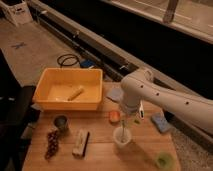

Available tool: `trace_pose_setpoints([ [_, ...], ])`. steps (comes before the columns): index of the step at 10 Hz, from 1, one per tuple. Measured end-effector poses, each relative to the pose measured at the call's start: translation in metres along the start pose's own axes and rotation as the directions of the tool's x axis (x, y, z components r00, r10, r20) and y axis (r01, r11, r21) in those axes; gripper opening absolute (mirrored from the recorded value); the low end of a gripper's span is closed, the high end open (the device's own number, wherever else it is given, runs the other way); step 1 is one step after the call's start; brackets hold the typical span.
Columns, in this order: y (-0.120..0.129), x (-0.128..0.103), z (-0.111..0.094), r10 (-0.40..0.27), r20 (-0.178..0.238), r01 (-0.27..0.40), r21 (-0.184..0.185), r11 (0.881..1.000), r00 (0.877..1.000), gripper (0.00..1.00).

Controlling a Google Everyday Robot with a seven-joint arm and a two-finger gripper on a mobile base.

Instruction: Place fork in plastic cup

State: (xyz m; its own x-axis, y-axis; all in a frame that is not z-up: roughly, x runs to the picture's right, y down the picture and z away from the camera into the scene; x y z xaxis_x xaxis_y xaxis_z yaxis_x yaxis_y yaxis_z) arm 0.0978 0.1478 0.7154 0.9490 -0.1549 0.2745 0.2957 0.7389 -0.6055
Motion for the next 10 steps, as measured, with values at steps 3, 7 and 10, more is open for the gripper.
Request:
trace_pose_setpoints([
  [3, -0.003, 0.008, 0.009, 0.02, -0.021, -0.021, -0.006, 1.0, 1.0, 0.47],
  [7, -0.005, 0.017, 0.014, 0.043, -0.034, -0.043, 0.001, 0.999, 0.999, 0.07],
  [10, -0.003, 0.02, 0.008, 0.051, -0.037, -0.05, 0.025, 0.998, 0.998, 0.0],
])
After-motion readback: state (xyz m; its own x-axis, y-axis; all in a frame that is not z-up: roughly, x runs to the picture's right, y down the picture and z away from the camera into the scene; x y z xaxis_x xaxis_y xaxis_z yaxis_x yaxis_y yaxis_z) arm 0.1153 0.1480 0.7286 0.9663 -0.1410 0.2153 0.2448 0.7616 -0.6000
